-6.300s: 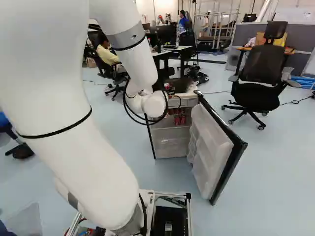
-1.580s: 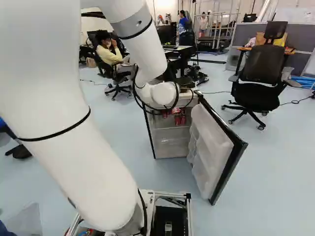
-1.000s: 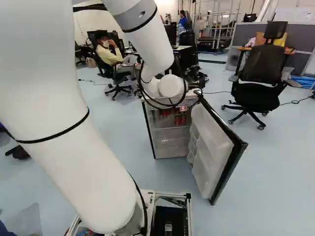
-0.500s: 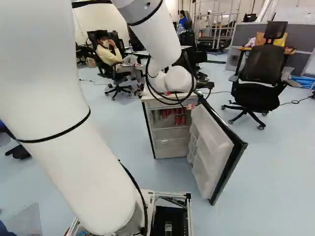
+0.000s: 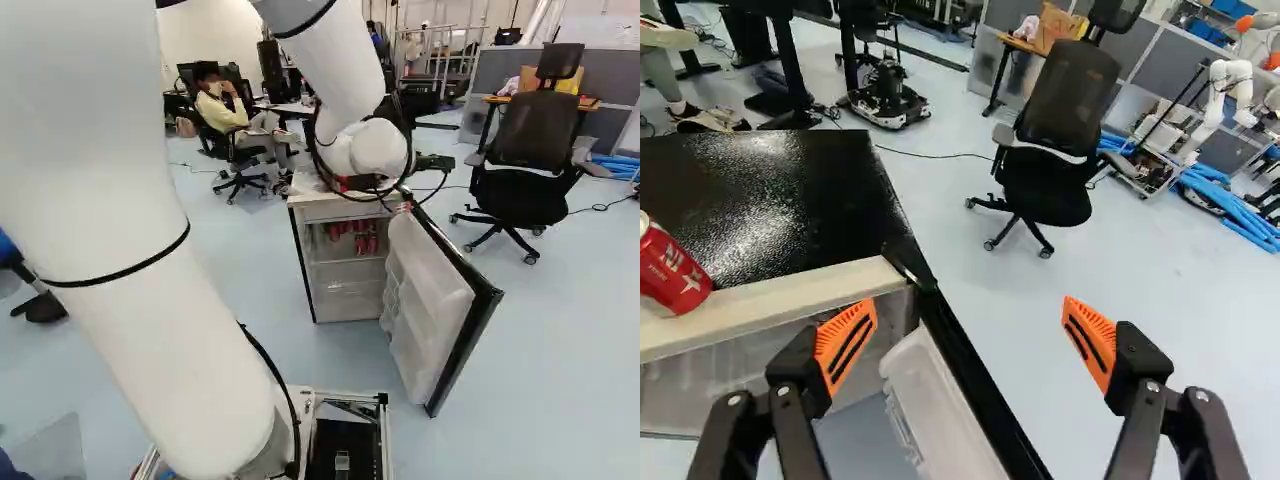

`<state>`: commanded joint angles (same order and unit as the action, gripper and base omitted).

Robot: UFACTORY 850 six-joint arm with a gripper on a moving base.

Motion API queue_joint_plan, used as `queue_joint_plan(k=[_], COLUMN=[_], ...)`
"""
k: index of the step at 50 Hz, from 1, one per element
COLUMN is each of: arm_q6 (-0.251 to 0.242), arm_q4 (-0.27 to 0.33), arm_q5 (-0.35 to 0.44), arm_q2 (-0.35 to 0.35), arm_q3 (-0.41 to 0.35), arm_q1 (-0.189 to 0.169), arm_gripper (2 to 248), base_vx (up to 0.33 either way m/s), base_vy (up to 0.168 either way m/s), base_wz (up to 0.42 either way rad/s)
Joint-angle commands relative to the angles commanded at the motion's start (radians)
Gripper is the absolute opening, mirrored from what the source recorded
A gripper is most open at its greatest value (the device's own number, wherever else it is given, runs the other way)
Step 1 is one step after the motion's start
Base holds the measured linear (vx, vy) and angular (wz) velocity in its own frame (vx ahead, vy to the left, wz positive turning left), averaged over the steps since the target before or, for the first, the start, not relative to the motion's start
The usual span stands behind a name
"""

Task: Grab a drink from the fridge

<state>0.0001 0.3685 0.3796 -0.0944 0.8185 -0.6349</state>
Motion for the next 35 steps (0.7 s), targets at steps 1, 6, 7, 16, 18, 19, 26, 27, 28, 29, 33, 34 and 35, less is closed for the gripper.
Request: queue_joint_plan(k=[1, 6, 7, 16, 18, 19, 26, 27, 28, 29, 33, 34, 35], arm_q6=[0.000, 0.000, 0.000, 0.000, 0.000, 0.000, 0.000, 0.000, 0.000, 0.000, 0.000, 0.000, 0.000], arm_q4=[-0.002, -0.018, -0.021, -0.056, -0.065, -0.069, -0.100, -0.104, -0.109, -0.113, -0.131, -0.136, -0.139], arm_q5=[-0.002, -0.018, -0.022, -0.066, -0.079, -0.086, -0.137, -0.144, -0.152, -0.160, -0.191, -0.201, -0.207], arm_q2=[-0.001, -0.008, -0.009, -0.023, -0.027, -0.029, -0.044, -0.046, -0.049, -0.051, -0.060, -0.063, -0.065], arm_q3=[0.004, 0.022, 0.026, 0.062, 0.071, 0.075, 0.108, 0.113, 0.117, 0.122, 0.142, 0.148, 0.152], arm_q1=[-0.002, -0.012, -0.013, -0.030, -0.033, -0.035, -0.046, -0.047, -0.049, -0.050, -0.056, -0.058, -0.059], arm_gripper=[247, 247, 247, 247, 247, 247, 247, 247, 247, 247, 247, 247, 247], base_vx=[0.000, 0.000, 0.000, 0.000, 0.000, 0.000, 0.000, 0.000, 0.000, 0.000, 0.000, 0.000, 0.000], base_vy=[0.000, 0.000, 0.000, 0.000, 0.000, 0.000, 0.000, 0.000, 0.000, 0.000, 0.000, 0.000, 0.000], base_wz=[0.000, 0.000, 0.000, 0.000, 0.000, 0.000, 0.000, 0.000, 0.000, 0.000, 0.000, 0.000, 0.000])
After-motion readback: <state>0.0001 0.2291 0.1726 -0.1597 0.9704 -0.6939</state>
